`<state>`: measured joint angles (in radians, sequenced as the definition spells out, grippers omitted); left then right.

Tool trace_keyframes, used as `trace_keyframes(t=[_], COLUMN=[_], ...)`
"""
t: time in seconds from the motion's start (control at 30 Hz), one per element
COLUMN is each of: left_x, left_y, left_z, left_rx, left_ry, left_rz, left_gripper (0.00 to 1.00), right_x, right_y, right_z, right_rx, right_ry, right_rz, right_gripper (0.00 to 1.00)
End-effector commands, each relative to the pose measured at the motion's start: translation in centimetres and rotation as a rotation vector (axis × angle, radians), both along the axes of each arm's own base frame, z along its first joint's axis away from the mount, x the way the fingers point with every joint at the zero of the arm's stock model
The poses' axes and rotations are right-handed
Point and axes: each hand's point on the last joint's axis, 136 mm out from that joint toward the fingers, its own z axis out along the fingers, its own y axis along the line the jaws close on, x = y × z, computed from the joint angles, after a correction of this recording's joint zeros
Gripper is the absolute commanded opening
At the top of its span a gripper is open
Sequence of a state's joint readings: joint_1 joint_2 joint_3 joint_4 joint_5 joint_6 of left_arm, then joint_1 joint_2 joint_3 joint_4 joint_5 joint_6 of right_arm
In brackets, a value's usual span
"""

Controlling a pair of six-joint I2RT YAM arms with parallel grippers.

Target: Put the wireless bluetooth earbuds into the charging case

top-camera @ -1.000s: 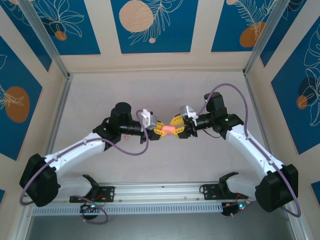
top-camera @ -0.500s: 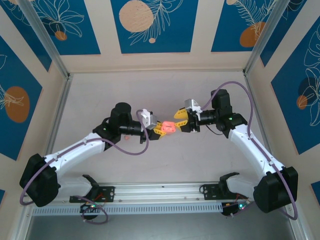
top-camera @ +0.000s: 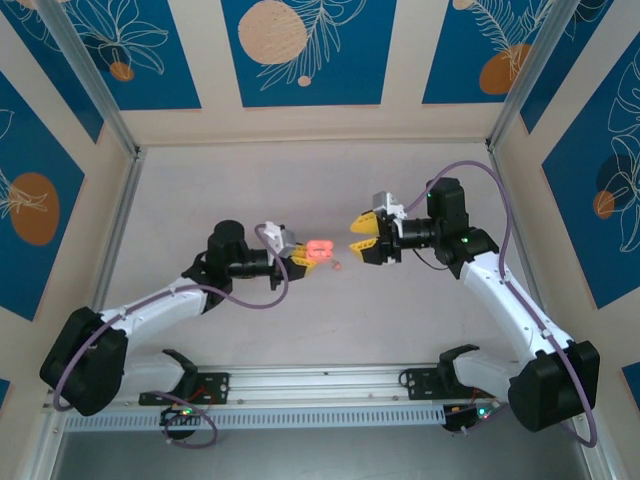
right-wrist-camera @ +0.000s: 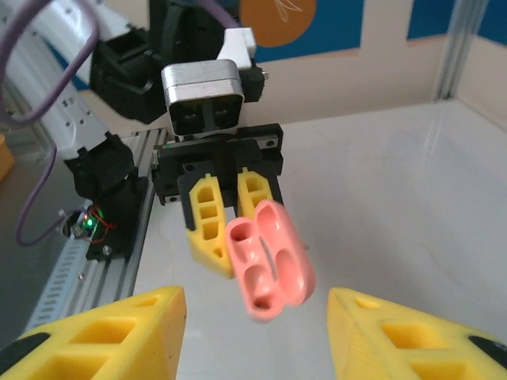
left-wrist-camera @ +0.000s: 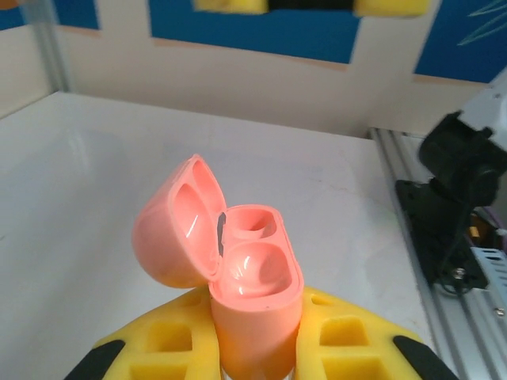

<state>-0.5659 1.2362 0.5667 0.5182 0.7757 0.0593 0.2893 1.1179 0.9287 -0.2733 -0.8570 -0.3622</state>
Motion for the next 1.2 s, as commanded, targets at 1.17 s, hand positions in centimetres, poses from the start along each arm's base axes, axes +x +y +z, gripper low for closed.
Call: trace_keyframes(t=[1.17], left_x=[4.2], left_y=[7.1], left_z=[-2.3], left_rx=[0.089], left_ry=[0.074], left_rz=[0.402], left_gripper=[0.12], right_x=[9.7], right_y=[2.6], right_z=[-21.1], right_rx=[-0.746], right_ry=[1.064], right_rz=[-0.524], right_gripper=[0.49])
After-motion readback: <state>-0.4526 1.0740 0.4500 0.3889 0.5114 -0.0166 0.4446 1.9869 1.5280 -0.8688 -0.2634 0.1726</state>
